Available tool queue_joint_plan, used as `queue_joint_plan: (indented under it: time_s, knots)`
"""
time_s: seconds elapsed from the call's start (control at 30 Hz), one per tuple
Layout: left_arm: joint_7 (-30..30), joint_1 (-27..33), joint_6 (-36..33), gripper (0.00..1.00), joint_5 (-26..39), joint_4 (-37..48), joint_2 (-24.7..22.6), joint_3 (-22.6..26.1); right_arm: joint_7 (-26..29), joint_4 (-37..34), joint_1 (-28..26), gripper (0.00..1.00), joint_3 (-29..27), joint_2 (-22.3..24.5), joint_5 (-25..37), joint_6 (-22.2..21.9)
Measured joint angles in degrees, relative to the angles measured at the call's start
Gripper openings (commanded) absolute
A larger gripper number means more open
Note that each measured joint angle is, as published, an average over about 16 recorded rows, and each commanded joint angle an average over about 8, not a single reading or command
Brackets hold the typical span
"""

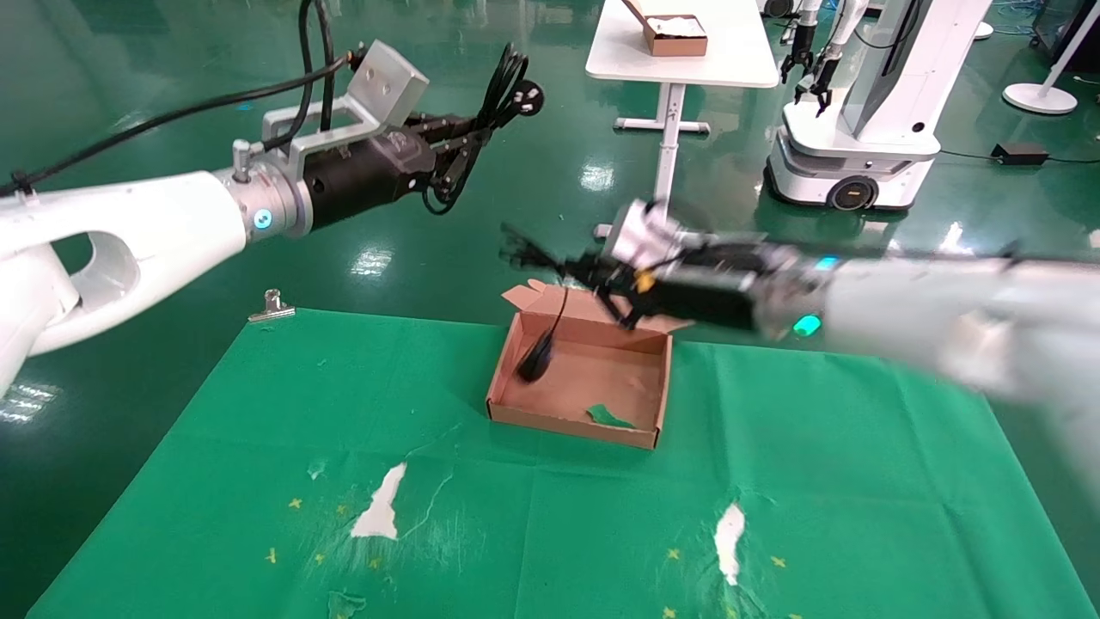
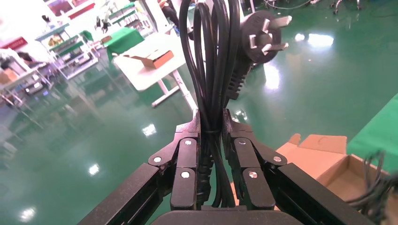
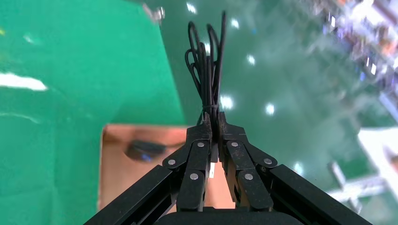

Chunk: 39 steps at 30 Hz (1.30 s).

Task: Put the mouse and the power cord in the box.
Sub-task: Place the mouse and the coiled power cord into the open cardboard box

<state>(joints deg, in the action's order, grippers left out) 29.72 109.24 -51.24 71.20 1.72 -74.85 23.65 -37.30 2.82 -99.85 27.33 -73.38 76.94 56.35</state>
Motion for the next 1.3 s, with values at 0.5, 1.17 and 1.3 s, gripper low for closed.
queue_joint_plan:
  time_s: [0.5, 1.17, 1.3]
  knots:
    - [1.79, 0.97, -8.15, 0.00, 4.95, -1.28, 2.77, 3.43, 1.38, 1.98, 8.12, 0.96, 1.61, -4.62, 0.75, -17.10]
    - [-2.54, -7.61, -1.32, 0.00, 8.37, -14.65, -3.90, 11.46, -3.02, 4.26, 3.13, 1.00, -1.24, 7.88, -5.48, -9.08]
    - [-6.04, -11.08, 1.43, 0.00, 7.37, -19.90, -4.03, 14.95, -4.49, 5.14, 0.29, 1.00, -2.08, 13.63, -6.67, -2.53]
